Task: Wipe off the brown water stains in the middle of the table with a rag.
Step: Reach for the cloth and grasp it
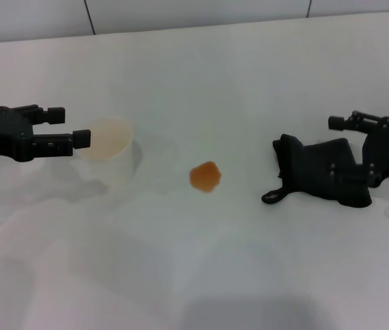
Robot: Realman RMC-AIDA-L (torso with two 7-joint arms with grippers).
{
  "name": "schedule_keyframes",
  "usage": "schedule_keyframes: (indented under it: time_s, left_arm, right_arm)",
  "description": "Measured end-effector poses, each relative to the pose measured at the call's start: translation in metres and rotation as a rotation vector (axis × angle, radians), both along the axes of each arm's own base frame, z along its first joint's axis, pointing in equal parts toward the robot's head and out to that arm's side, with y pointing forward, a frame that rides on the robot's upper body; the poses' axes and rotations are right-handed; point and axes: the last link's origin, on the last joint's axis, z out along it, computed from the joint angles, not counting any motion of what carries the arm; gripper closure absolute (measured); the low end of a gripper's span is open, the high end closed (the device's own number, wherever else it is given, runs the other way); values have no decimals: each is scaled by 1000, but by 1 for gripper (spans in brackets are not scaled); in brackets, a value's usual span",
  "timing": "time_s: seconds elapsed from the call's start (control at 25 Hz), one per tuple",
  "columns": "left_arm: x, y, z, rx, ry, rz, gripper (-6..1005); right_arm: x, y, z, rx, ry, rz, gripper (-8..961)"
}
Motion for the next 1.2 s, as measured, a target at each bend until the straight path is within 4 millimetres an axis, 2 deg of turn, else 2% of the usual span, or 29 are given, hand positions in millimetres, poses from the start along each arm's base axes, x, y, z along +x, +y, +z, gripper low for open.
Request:
schedule_keyframes:
  time_s: [0.4,0.64,0.92,1.2]
  left_arm:
    - [5,4,2,2,2,-12,124]
    - [8,6,2,1,2,-23,124]
    - [9,7,2,3,2,-25,124]
    - [13,11,4,6,4,-36,125]
  right_arm:
    - [-4,9,4,-140,-51,-71,116]
    - [-11,22,6,-197,-94,-119,116]
    - [-24,36,21,-257,-146,-171,116]
    - [-37,49,28,-350,-227,-269,116]
